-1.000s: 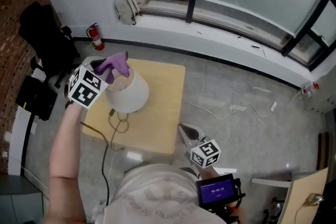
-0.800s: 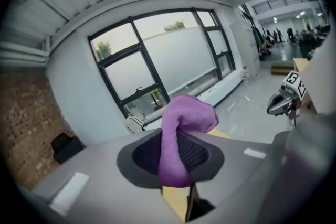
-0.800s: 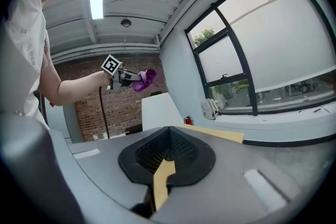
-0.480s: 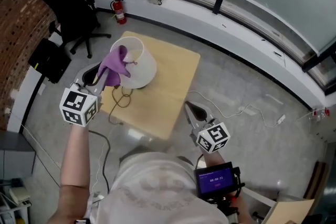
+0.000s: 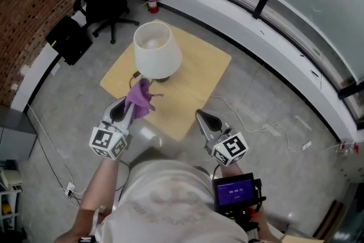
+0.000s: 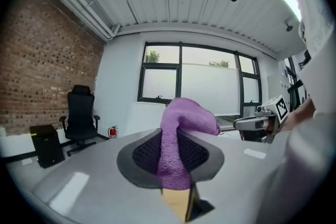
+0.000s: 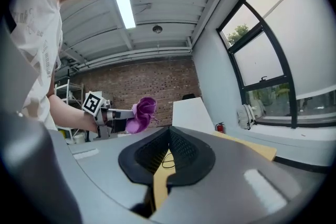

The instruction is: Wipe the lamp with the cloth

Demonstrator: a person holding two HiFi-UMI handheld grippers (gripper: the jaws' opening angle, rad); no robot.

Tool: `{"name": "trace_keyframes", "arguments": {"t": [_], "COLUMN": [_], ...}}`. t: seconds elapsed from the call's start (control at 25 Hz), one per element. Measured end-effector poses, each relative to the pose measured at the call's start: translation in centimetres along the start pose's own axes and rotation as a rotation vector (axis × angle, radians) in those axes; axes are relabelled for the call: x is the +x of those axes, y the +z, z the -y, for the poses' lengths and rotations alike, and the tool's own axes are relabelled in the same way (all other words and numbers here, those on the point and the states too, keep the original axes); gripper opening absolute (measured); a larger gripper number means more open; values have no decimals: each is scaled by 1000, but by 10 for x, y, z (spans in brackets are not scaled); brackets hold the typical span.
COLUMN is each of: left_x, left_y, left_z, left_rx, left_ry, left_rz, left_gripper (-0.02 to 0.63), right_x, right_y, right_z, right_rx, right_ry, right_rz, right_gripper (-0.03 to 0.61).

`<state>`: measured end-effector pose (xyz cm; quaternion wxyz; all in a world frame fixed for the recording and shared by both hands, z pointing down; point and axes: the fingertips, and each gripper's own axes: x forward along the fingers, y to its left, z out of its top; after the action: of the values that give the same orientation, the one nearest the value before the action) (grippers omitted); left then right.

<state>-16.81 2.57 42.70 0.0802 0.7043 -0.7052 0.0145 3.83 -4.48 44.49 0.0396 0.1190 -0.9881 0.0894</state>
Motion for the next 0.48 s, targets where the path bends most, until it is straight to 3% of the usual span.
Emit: {"name": "trace_keyframes", "arguments": {"t": [0.24,0.48], "left_x": [-21,-19], "left_y": [-44,-38], "left_z": [19,9], "left_rx": [-93,-62], "left_ry": [-15,-1], "left_rz": [-60,-49], "left_gripper": [75,75], "right_x": [2,20], "right_y": [-8,-1], "right_z": [-14,-14], "right_rx": [48,31], "right_ry": [48,78], "right_rz": [15,21], "right_gripper": [14,14]}}
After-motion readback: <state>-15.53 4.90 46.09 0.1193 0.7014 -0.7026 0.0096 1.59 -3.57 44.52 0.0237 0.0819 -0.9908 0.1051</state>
